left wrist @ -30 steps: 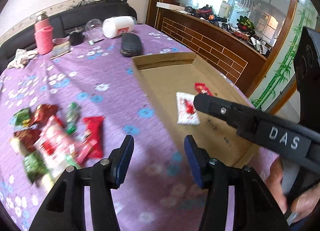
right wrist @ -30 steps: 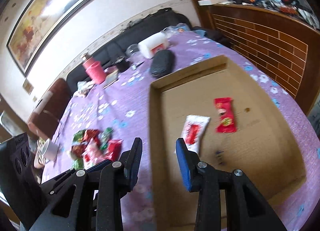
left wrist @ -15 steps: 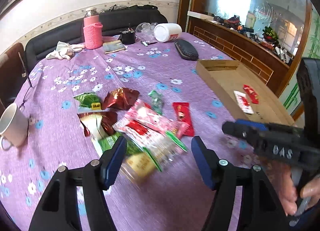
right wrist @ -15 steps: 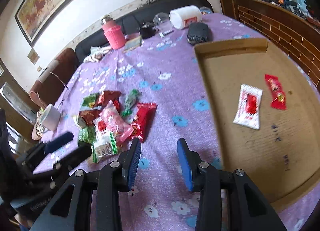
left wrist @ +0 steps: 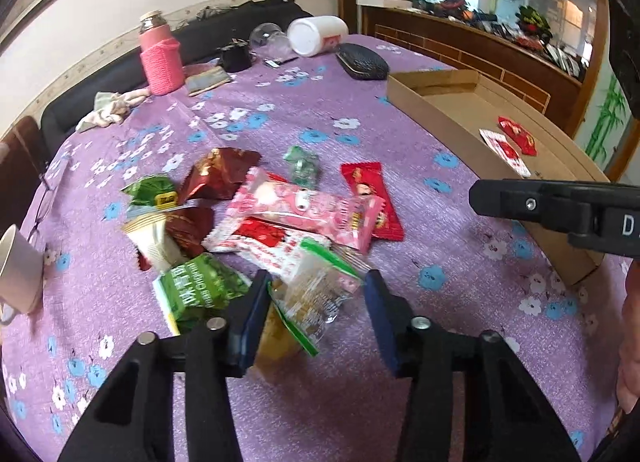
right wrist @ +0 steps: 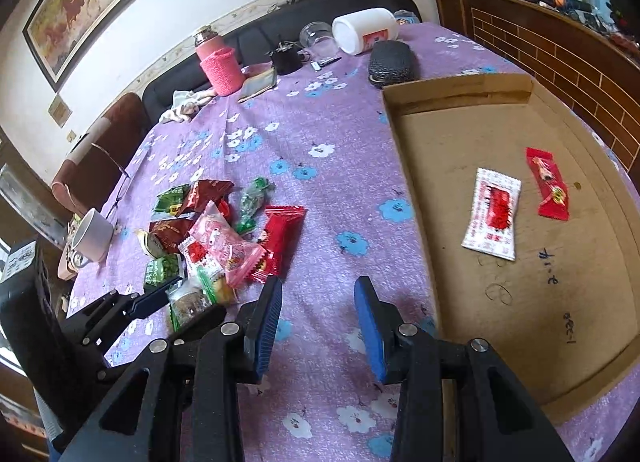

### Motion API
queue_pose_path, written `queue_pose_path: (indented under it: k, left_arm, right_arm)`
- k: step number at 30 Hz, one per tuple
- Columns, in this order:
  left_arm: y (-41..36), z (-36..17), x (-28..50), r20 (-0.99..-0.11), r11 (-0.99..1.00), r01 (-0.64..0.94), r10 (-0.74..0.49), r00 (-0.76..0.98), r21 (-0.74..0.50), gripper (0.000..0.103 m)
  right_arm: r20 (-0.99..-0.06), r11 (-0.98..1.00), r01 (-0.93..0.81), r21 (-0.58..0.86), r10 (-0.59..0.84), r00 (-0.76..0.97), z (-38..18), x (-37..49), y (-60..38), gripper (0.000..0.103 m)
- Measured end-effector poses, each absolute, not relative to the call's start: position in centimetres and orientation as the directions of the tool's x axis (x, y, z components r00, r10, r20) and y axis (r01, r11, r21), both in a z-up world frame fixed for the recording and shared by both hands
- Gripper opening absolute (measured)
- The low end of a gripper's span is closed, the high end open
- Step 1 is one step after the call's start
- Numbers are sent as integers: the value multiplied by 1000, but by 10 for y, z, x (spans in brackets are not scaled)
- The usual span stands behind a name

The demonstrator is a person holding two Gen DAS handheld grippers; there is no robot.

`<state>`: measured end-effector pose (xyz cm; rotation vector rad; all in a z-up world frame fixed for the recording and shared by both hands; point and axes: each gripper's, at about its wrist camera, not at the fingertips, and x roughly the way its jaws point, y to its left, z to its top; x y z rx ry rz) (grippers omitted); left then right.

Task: Organize snacks
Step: 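Move both grippers back to the snack pile, then grasp the clear cracker bag with left gripper while right gripper grasps pink cartoon bag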

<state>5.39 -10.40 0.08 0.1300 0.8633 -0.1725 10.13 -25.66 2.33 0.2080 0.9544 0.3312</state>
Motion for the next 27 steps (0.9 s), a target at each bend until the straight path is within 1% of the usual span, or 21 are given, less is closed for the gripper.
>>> queue_pose_path:
  k: [6, 10, 15, 18, 22, 23, 24, 25, 27]
  left_arm:
    - [-84, 16, 49, -723, 983, 181, -141, 677, -23, 43]
    - [-66, 25, 49, -700, 991, 126, -128, 702, -54, 43]
    - [-34, 28, 55, -699, 992, 27, -108, 707, -127, 43]
    - [-21, 28, 57, -701, 985, -7, -117, 703, -172, 43]
    - [-23, 27, 57, -703, 986, -4, -117, 701, -169, 43]
    - [-25, 26, 57, -705, 986, -1, -118, 699, -166, 43]
    - [-26, 26, 58, -706, 987, 3, -118, 698, -163, 43]
    - [-27, 25, 58, -707, 987, 5, -117, 698, -159, 43]
    - [-29, 24, 58, -709, 989, 5, -111, 697, -150, 43]
  right_arm:
    - [-753, 921, -247, 302, 389, 530, 34, 116, -236, 40]
    - [-760, 897, -316, 309, 433, 486, 33, 133, -212, 40]
    - [-780, 873, -380, 306, 459, 426, 19, 153, -182, 40]
    - [-794, 870, -407, 280, 448, 410, 9, 161, -168, 40]
    - [-797, 854, -443, 273, 459, 394, 0, 164, -156, 40]
    - [-799, 854, -457, 248, 447, 402, -1, 160, -153, 33]
    - [-800, 849, -477, 230, 444, 404, -1, 156, -151, 30]
    - [-799, 843, -491, 218, 443, 406, -1, 152, -149, 27]
    - [-780, 845, -492, 211, 449, 436, 0, 144, -152, 25]
